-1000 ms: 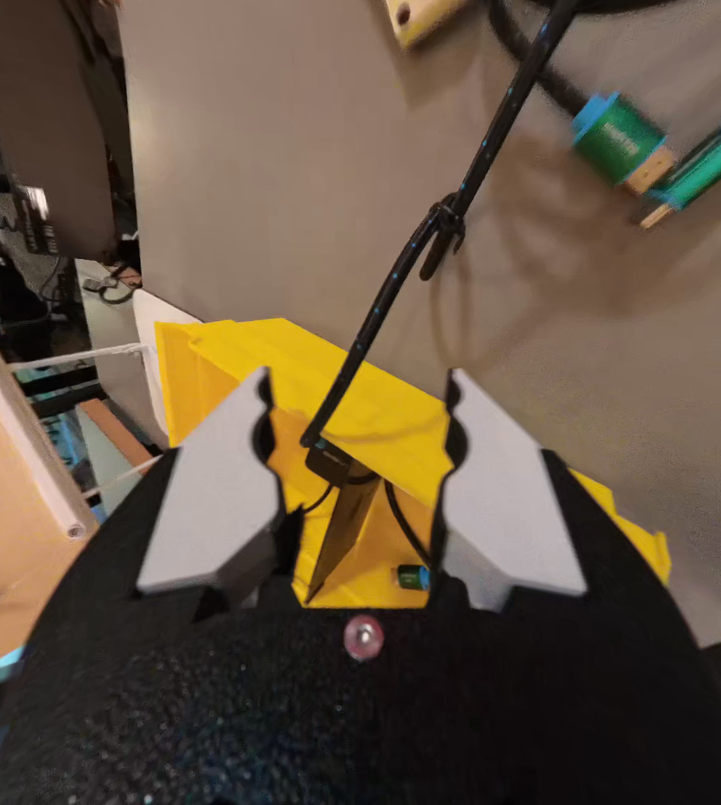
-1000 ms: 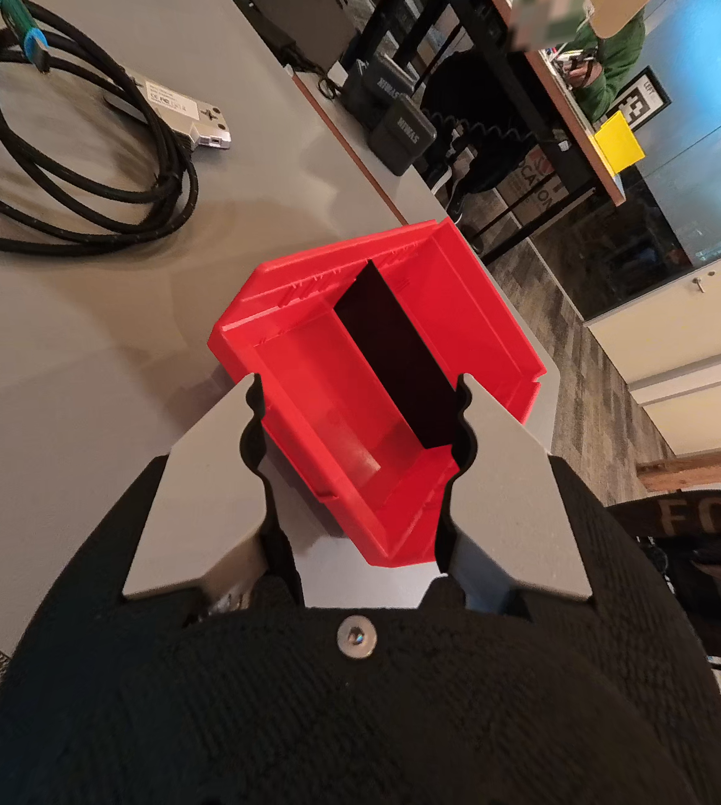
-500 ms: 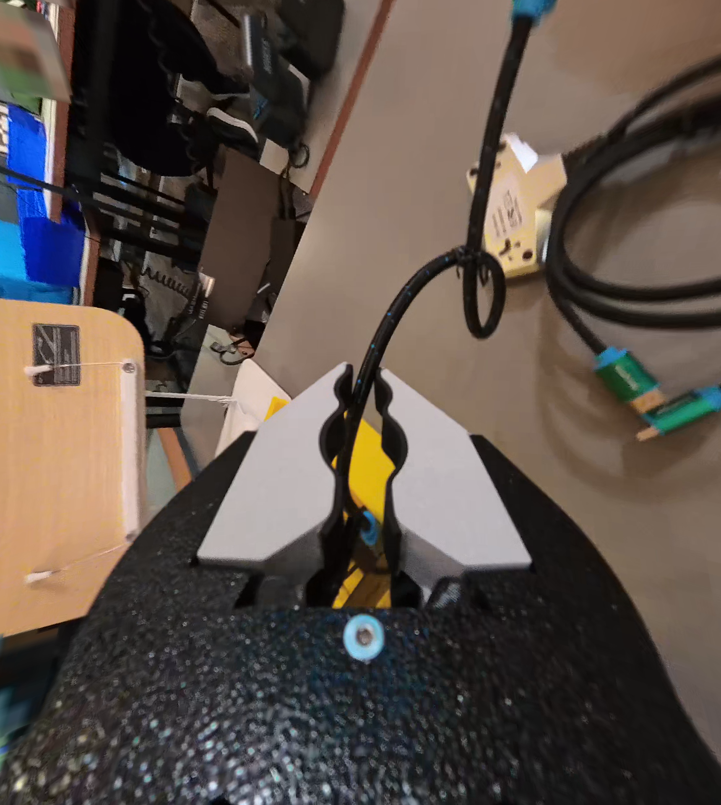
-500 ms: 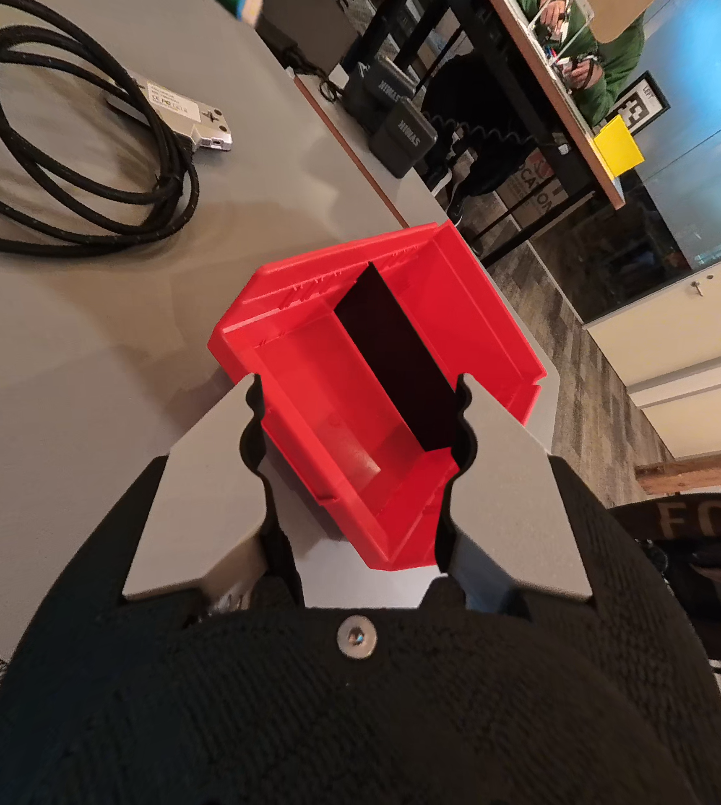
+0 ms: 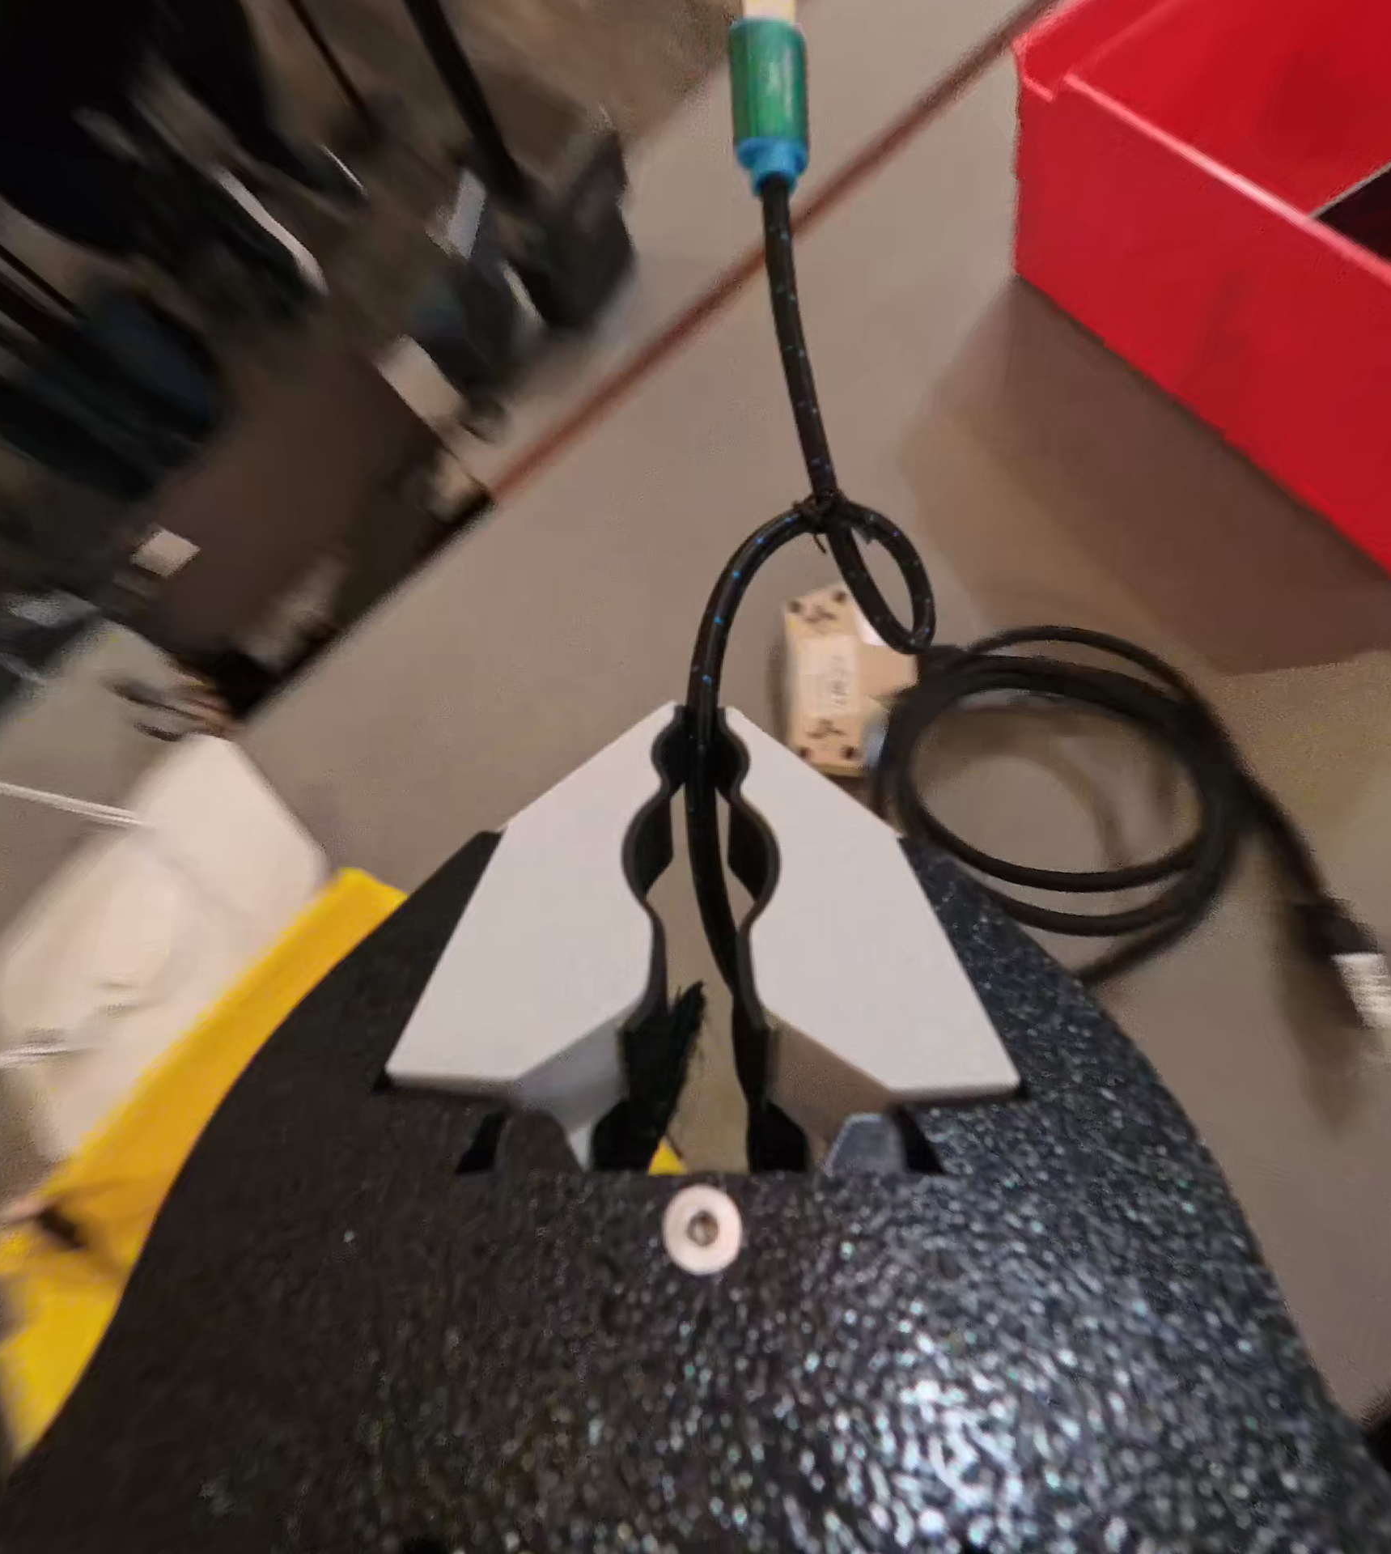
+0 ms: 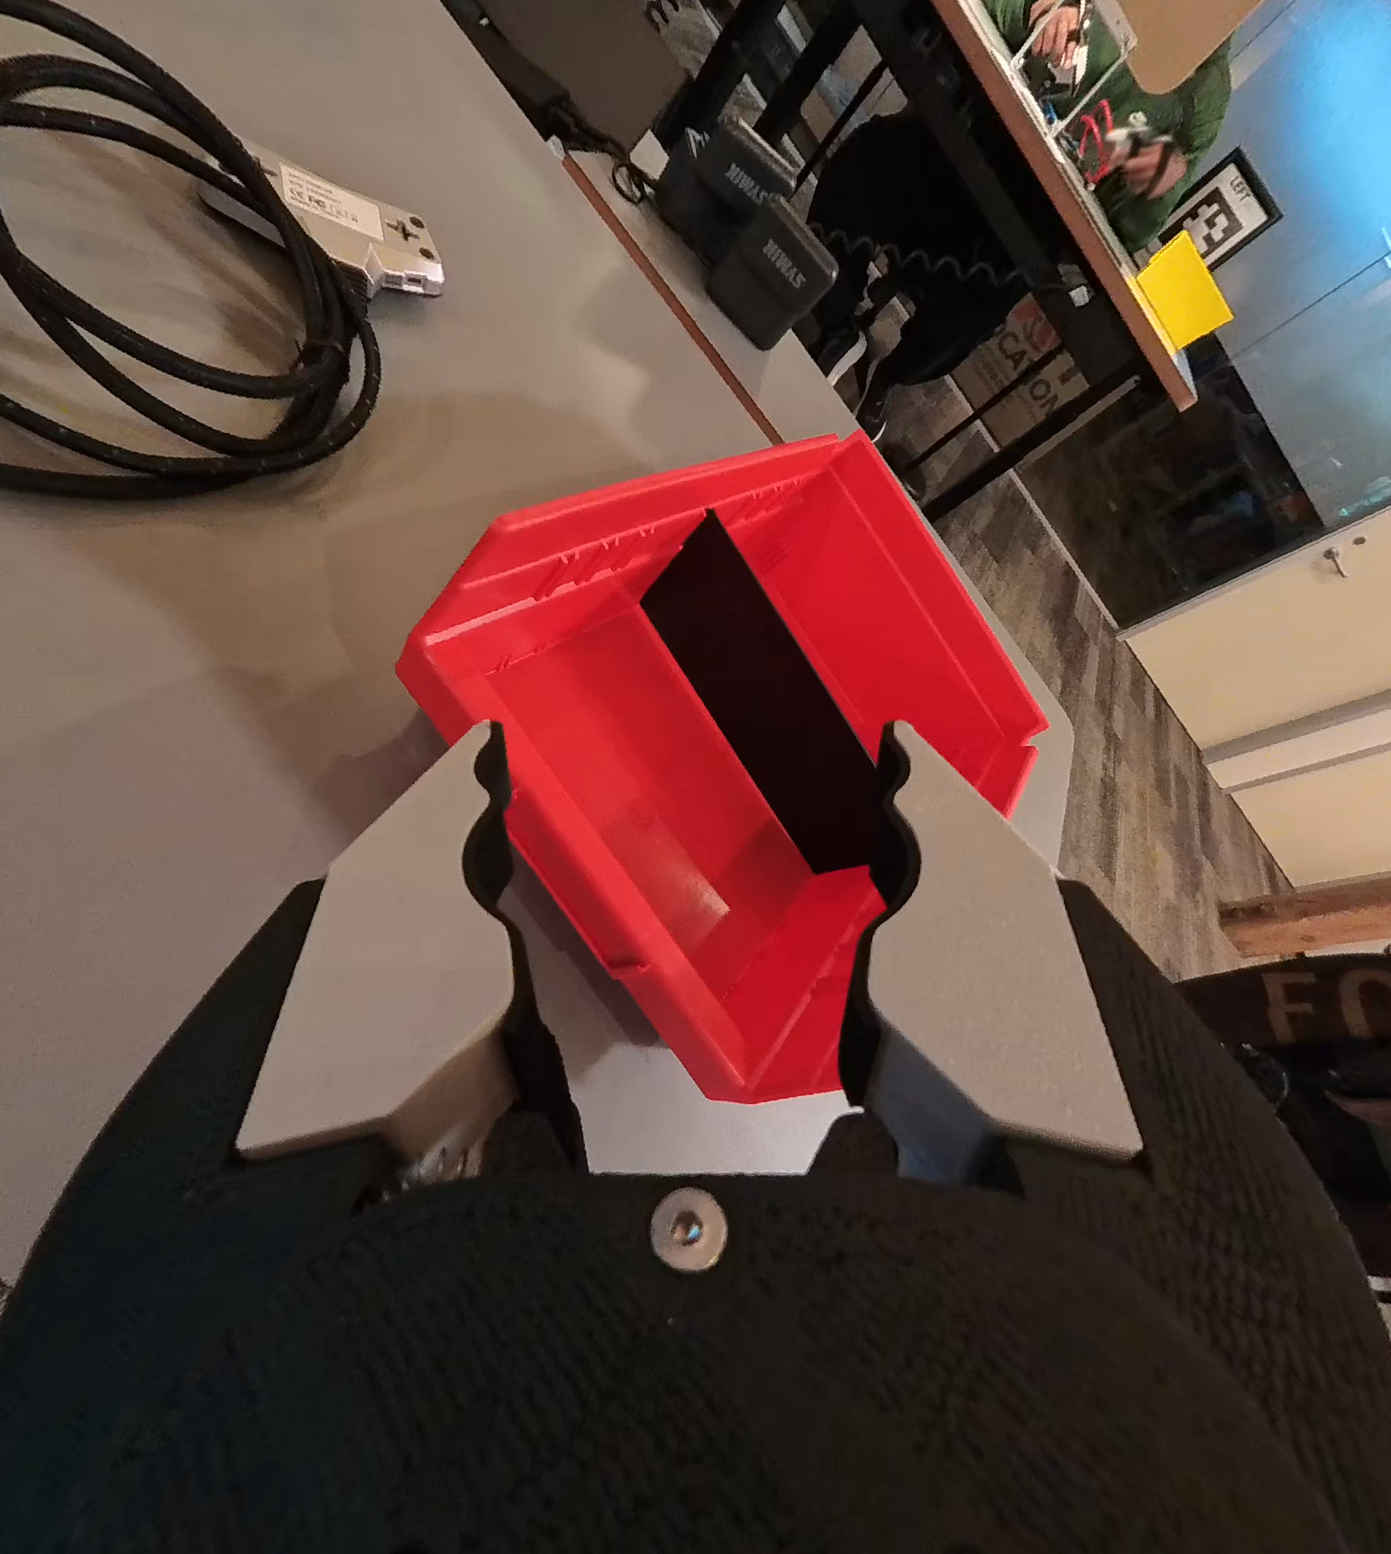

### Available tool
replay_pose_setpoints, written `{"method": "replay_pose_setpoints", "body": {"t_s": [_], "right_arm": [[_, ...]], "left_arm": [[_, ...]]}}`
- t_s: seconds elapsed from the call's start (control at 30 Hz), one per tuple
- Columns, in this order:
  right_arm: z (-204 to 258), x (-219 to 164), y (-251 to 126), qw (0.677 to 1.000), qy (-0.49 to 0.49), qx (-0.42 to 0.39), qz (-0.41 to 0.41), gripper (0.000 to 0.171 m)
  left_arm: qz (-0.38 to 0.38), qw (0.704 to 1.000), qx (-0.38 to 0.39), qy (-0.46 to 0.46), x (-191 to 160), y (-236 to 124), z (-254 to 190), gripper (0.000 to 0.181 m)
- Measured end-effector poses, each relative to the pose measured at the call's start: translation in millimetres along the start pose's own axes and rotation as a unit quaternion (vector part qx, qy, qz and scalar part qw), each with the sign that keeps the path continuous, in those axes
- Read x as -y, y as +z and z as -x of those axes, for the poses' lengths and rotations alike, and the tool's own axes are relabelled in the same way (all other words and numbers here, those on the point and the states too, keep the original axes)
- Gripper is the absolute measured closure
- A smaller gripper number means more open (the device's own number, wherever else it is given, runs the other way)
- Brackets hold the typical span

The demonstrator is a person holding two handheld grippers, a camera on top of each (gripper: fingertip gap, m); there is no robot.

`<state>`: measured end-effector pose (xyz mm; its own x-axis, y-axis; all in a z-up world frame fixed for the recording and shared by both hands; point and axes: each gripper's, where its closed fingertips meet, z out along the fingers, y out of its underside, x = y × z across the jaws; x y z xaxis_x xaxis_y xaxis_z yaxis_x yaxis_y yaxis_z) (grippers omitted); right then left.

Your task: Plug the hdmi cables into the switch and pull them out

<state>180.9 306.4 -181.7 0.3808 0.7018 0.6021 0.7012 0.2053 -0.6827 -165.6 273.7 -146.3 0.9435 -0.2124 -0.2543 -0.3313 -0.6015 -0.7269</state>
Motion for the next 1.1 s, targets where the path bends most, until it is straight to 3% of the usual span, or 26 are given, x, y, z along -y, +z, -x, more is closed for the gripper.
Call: {"method": "replay_pose_setpoints", "body": {"t_s": [0.13, 0.37, 0.4, 0.5, 0.57, 0.7, 0.83, 0.97, 1.1], "right_arm": [[0.2, 3.2, -1.9, 1.0, -0.003, -0.001, -0.005, 0.084], [3.9, 21.5, 0.6, 0.999, -0.008, -0.008, -0.03, 0.084], [6.8, 28.9, 0.9, 0.999, -0.005, -0.004, -0.041, 0.084], [22.1, 55.4, 2.3, 0.997, -0.007, 0.014, -0.082, 0.084], [33.1, 68.7, 6.3, 0.995, -0.015, 0.021, -0.097, 0.084], [52.3, 84.2, 24.4, 0.994, -0.026, 0.021, -0.105, 0.086], [84.1, 108.5, 43.2, 0.99, -0.003, 0.041, -0.135, 0.089], [118.2, 138.0, 64.6, 0.982, 0.035, 0.064, -0.172, 0.093], [108.0, 164.9, 105.1, 0.981, 0.055, 0.036, -0.184, 0.095]], "left_arm": [[0.037, 0.989, -0.085, -0.115, -17.6, 42.0, -8.0, 0.178], [0.021, 0.987, 0.06, -0.15, -33.9, 84.7, 41.1, 0.176], [0.013, 0.984, 0.081, -0.16, -34.9, 88.7, 47.0, 0.171], [-0.024, 0.977, 0.15, -0.152, -29.5, 90.0, 60.2, 0.119], [-0.07, 0.971, 0.199, -0.111, -16.9, 80.9, 59.6, 0.11], [-0.216, 0.951, 0.213, -0.063, 15.9, 59.3, 32.1, 0.113], [-0.338, 0.928, 0.145, -0.057, 26.3, 55.1, -1.0, 0.125], [-0.365, 0.921, 0.127, -0.04, 7.4, 74.1, -13.2, 0.132], [-0.353, 0.923, 0.145, -0.052, -9.0, 87.1, -4.4, 0.143]]}}
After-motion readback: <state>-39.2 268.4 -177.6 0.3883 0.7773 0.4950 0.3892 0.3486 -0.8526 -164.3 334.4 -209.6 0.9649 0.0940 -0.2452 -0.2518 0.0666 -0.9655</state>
